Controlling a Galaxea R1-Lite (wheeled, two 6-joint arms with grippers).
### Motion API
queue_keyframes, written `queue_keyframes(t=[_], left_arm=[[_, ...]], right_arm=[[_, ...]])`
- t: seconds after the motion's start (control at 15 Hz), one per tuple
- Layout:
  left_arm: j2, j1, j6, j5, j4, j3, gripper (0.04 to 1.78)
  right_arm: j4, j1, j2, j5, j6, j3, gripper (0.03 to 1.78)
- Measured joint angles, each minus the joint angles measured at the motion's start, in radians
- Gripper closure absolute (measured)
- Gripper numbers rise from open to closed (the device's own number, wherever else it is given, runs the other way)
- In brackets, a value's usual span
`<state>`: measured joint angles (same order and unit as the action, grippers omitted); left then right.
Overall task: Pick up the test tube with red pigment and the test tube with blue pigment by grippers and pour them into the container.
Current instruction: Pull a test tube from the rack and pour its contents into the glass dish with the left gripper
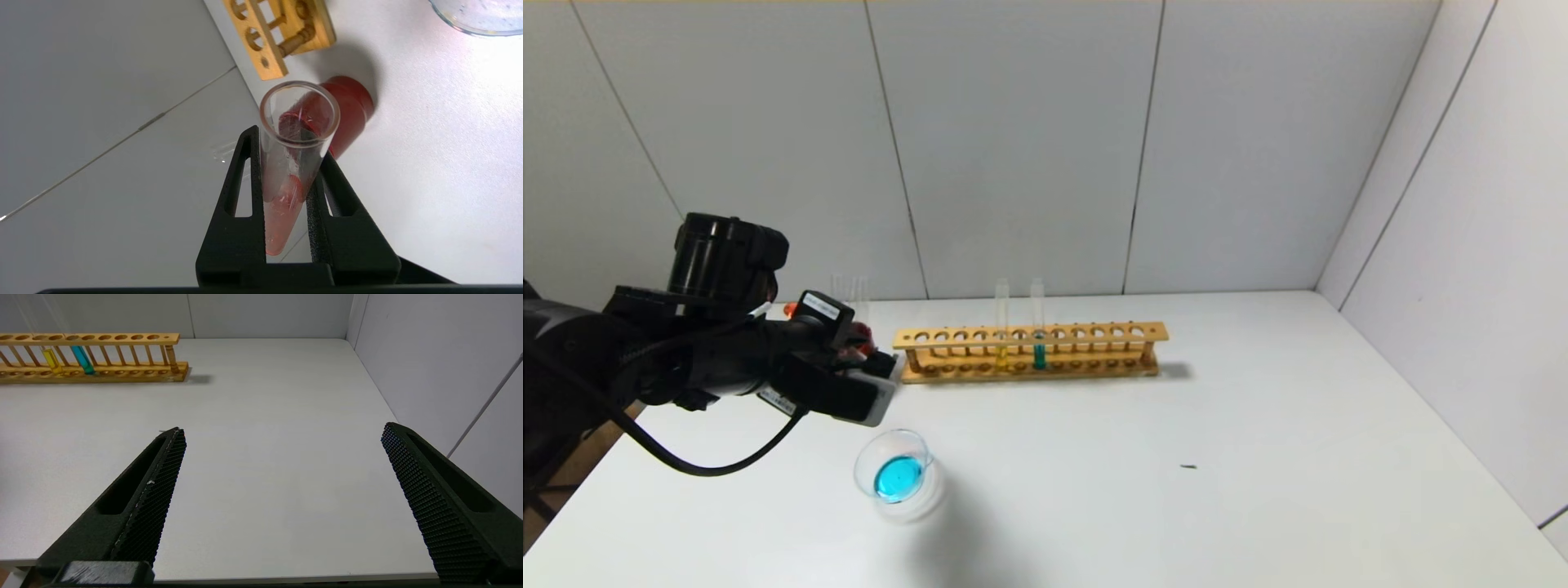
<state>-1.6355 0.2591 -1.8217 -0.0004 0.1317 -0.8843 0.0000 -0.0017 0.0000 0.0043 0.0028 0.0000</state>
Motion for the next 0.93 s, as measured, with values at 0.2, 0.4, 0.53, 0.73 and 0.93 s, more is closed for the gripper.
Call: queue_keyframes(t=[0.2, 0.4, 0.53, 0.73, 0.93], left_arm=[[-0.01, 0.0, -0.039, 0.012, 0.001, 0.035, 1.49], [-0.04, 0.0, -0.051, 0.026, 0.003, 0.042, 1.49], [-0.056, -0.005, -0.11, 0.034, 0.003, 0.043, 1.49], [-0.081, -0.026, -0.191, 0.043, 0.003, 0.032, 1.49], [-0.111, -0.039, -0.233, 0.044, 0.04, 0.027, 1.49]], right_arm=[[0.0, 0.0, 0.0, 0.0, 0.0, 0.0, 0.06], [0.0, 0.0, 0.0, 0.0, 0.0, 0.0, 0.06], [0.0, 0.0, 0.0, 0.0, 0.0, 0.0, 0.06], [0.0, 0.0, 0.0, 0.0, 0.0, 0.0, 0.06], [0.0, 0.0, 0.0, 0.0, 0.0, 0.0, 0.06]])
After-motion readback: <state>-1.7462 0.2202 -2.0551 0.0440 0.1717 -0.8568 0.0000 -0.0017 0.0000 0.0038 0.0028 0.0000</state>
